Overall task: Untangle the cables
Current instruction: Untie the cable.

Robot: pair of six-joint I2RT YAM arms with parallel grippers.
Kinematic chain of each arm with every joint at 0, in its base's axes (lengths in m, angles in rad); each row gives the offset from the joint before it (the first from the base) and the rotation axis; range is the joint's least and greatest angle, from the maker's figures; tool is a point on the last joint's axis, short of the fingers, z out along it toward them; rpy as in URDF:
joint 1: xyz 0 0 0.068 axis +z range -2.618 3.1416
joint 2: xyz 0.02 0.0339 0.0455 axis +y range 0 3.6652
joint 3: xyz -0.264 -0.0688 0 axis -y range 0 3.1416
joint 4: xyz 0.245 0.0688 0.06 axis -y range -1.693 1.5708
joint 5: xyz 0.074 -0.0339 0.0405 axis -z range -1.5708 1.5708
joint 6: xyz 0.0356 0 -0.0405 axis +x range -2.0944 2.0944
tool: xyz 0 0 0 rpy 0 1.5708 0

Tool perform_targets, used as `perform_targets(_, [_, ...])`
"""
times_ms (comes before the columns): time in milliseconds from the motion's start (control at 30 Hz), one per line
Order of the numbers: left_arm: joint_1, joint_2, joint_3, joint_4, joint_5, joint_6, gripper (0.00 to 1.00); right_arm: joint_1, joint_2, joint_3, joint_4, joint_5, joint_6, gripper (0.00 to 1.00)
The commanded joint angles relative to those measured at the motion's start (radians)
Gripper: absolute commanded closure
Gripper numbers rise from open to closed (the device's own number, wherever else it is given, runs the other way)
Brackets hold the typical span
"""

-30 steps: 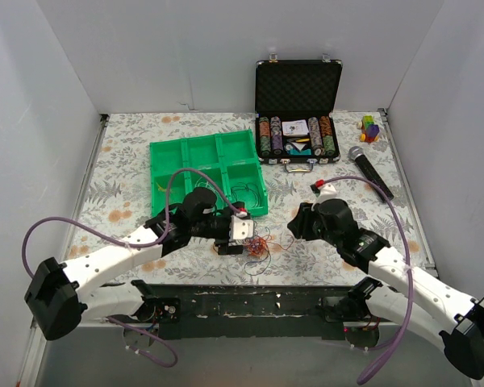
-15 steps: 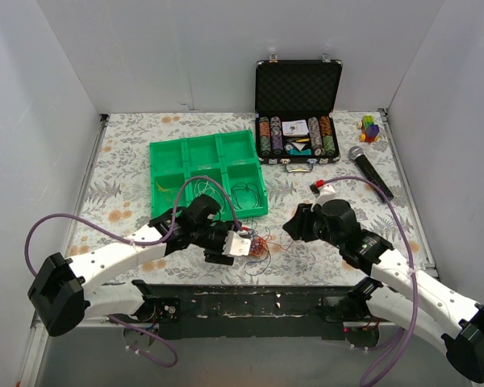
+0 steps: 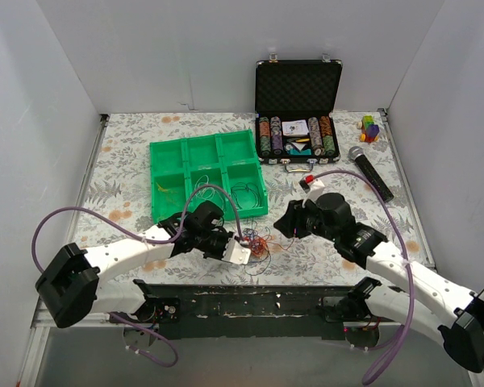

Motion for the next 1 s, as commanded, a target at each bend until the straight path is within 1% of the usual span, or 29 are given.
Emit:
perform_targets(0, [-0.002,0.025,0.032,0.070,0.021,0.012,0.86,0.024,0.056,0.071,0.081,-0.033,-0.039,0.48])
perform_targets(67, [-0.002,0.028,0.046,0.069,0.015,0.014,1.00,0.031,0.080,0.071,0.100,-0.042,-0.041,0.48])
perform_targets(233, [-0.002,-0.011,0.100,0.023,0.044,0.001,1.00,0.097,0.164,0.091,0.162,-0.016,-0.050,0.45])
perform_targets(333, [-0.008,-0.053,0.153,-0.008,0.072,-0.028,1.00,0.149,0.243,0.099,0.175,0.033,-0.049,0.44])
perform_targets(400, [-0.019,-0.076,0.198,-0.045,0.098,-0.058,1.00,0.188,0.278,0.084,0.196,0.091,-0.040,0.43])
perform_targets(467, [-0.026,-0.097,0.238,-0.089,0.124,-0.072,1.00,0.208,0.310,0.059,0.224,0.114,-0.020,0.43])
perform_targets(567, [-0.033,-0.129,0.282,-0.128,0.132,-0.086,1.00,0.225,0.341,0.010,0.248,0.152,0.013,0.43])
perform_targets(767, [-0.034,-0.172,0.365,-0.137,0.110,-0.112,1.00,0.241,0.346,-0.083,0.291,0.182,0.051,0.43])
perform_targets(967, [-0.034,-0.174,0.465,-0.115,0.107,-0.192,1.00,0.246,0.389,-0.116,0.319,0.195,0.065,0.45])
